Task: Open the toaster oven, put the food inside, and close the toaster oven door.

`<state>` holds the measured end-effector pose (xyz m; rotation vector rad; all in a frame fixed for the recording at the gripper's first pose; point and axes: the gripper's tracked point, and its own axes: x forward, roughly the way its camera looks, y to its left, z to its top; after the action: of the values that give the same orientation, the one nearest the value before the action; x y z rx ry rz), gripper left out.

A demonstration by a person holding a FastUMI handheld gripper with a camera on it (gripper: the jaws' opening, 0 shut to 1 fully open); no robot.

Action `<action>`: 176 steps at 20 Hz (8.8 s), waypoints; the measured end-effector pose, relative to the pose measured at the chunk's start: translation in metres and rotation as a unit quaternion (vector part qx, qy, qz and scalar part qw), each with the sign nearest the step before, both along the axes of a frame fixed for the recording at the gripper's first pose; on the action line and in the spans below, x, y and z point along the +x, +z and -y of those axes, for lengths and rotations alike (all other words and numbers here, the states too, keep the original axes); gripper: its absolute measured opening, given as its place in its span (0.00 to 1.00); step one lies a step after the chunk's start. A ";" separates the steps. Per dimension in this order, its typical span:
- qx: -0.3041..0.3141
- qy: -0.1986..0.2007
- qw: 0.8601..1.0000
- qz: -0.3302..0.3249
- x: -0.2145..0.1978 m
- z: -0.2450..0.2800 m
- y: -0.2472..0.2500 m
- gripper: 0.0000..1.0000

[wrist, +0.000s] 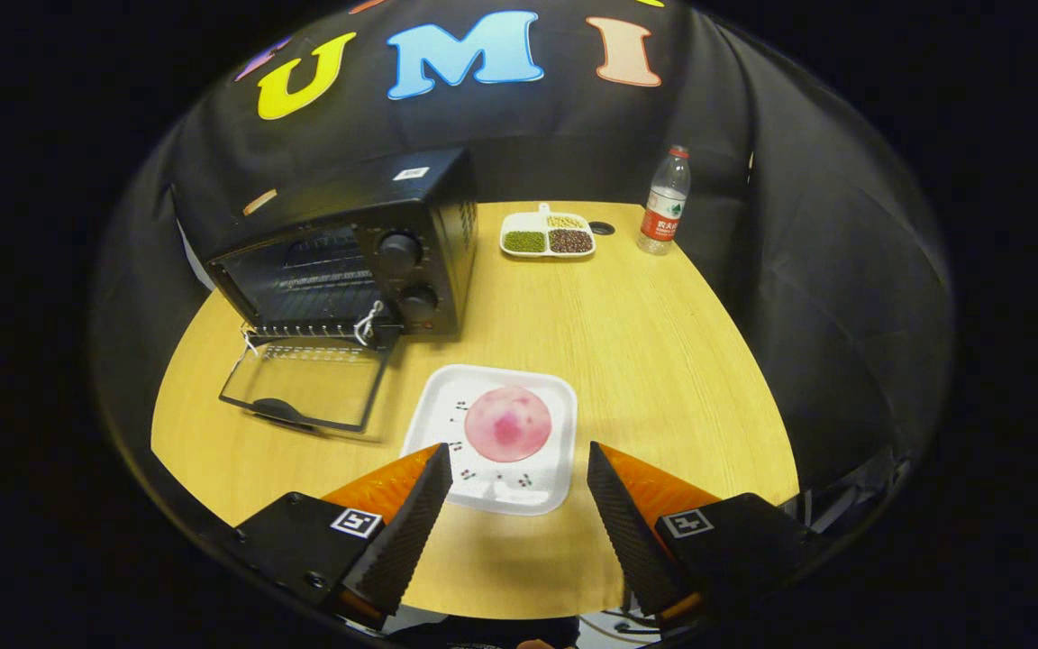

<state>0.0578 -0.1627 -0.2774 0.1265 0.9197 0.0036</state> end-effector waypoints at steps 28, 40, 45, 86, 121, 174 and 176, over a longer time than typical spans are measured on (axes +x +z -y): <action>0.072 -0.031 0.970 -0.230 -0.001 0.024 -0.089 0.42; 0.184 -0.078 0.953 -0.230 -0.006 0.003 -0.094 0.02; 0.201 -0.086 0.949 -0.225 -0.011 -0.005 -0.090 0.02; 0.453 -0.183 0.867 -0.096 -0.046 -0.183 0.057 0.01; 0.500 -0.287 0.817 -0.003 0.179 -0.259 0.009 0.02; 0.063 0.009 0.997 -0.039 -0.013 -0.290 -0.032 0.99; 0.036 0.006 0.998 -0.049 -0.013 -0.283 -0.040 0.99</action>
<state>0.0452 0.1207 -0.3176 0.1884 1.0184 0.0422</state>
